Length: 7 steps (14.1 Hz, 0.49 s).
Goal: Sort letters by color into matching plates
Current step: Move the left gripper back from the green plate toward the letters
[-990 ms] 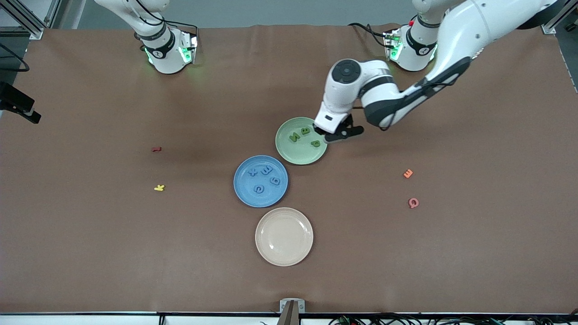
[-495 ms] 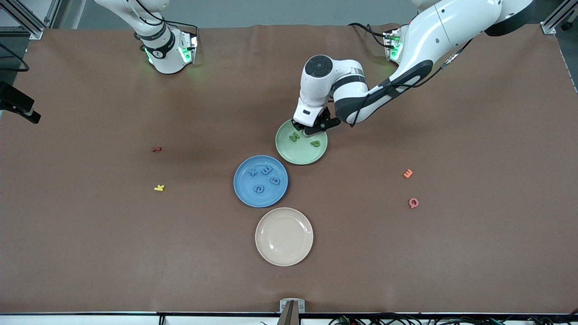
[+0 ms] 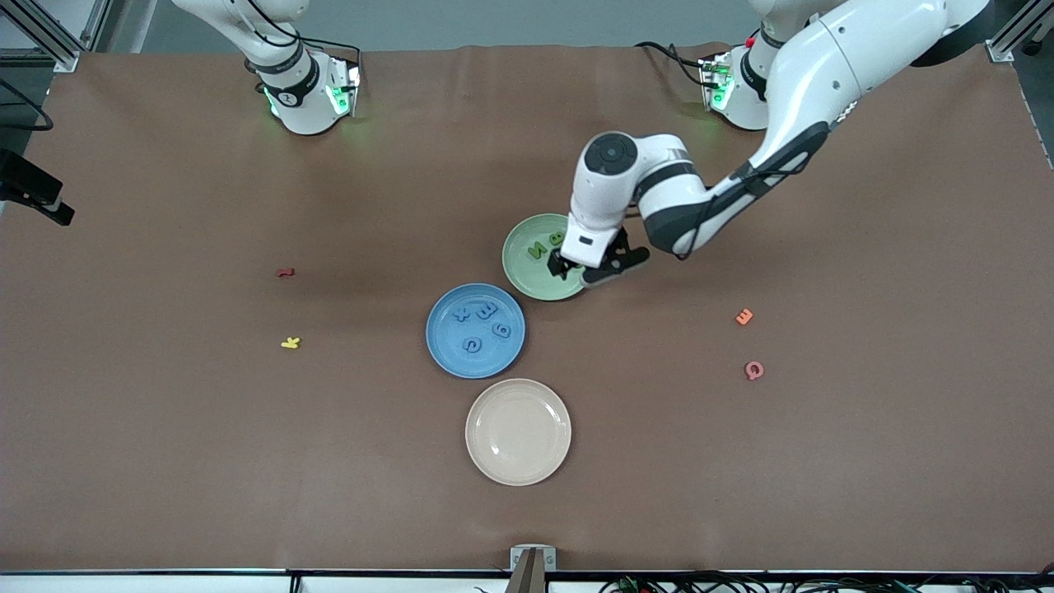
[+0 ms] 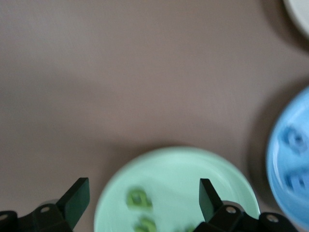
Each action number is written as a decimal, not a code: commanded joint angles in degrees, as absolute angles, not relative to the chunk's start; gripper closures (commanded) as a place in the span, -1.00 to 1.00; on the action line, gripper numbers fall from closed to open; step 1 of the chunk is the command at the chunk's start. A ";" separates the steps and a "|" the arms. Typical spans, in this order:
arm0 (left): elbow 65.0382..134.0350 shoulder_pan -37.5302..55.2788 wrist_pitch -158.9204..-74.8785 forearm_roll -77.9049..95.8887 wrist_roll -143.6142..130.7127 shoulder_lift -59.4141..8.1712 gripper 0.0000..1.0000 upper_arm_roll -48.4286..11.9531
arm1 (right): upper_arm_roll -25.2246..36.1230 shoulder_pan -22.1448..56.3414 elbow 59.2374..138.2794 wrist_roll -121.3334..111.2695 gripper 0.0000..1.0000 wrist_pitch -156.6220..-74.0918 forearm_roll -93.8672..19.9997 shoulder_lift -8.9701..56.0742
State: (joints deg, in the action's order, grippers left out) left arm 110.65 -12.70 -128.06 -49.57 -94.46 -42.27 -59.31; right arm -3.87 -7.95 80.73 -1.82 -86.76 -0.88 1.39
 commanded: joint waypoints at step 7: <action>100.03 -27.05 -119.19 -49.31 -64.19 -41.13 -0.99 -58.53 | -4.39 -8.70 79.80 -2.29 -1.00 -86.40 -0.35 1.58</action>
